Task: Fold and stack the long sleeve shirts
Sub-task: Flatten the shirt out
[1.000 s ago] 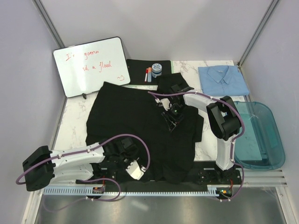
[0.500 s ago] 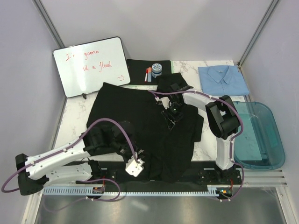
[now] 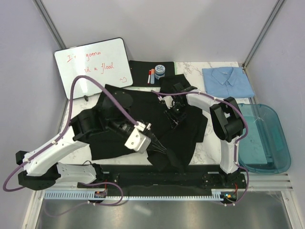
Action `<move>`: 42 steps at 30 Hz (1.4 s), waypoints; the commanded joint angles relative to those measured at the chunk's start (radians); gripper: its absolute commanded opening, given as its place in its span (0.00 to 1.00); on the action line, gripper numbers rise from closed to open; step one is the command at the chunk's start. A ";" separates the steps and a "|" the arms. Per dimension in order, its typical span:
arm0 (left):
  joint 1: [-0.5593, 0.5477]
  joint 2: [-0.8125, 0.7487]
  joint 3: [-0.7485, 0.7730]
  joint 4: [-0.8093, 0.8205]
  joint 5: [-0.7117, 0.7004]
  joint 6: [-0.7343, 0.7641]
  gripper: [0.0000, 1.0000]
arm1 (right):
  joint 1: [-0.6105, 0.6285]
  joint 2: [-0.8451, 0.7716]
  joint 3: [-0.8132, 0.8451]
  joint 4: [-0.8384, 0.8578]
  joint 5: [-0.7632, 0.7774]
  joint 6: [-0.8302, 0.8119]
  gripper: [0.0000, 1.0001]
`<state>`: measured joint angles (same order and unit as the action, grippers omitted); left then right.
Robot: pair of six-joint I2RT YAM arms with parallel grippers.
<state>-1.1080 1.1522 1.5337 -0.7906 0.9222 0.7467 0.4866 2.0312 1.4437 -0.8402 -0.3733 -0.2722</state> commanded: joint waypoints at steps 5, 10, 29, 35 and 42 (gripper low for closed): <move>-0.070 -0.025 -0.191 0.407 -0.043 -0.625 0.02 | -0.011 0.027 0.010 0.069 0.088 -0.030 0.47; -0.122 0.044 -0.282 0.481 -0.281 -0.822 0.02 | -0.011 0.021 0.032 0.037 0.094 -0.050 0.51; 0.401 -0.076 -0.518 0.225 -0.035 -0.290 0.49 | -0.103 -0.330 -0.153 -0.226 0.085 -0.147 0.56; 0.503 -0.049 -0.629 0.212 -0.193 -0.167 0.51 | -0.059 -0.281 -0.288 -0.136 0.111 -0.119 0.46; 0.831 -0.008 -0.708 0.169 -0.267 -0.109 0.49 | -0.048 -0.224 -0.387 -0.030 0.338 -0.160 0.44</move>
<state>-0.4046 1.1271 0.8482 -0.5941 0.7197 0.5446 0.4385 1.7908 1.0981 -0.9531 -0.2062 -0.4000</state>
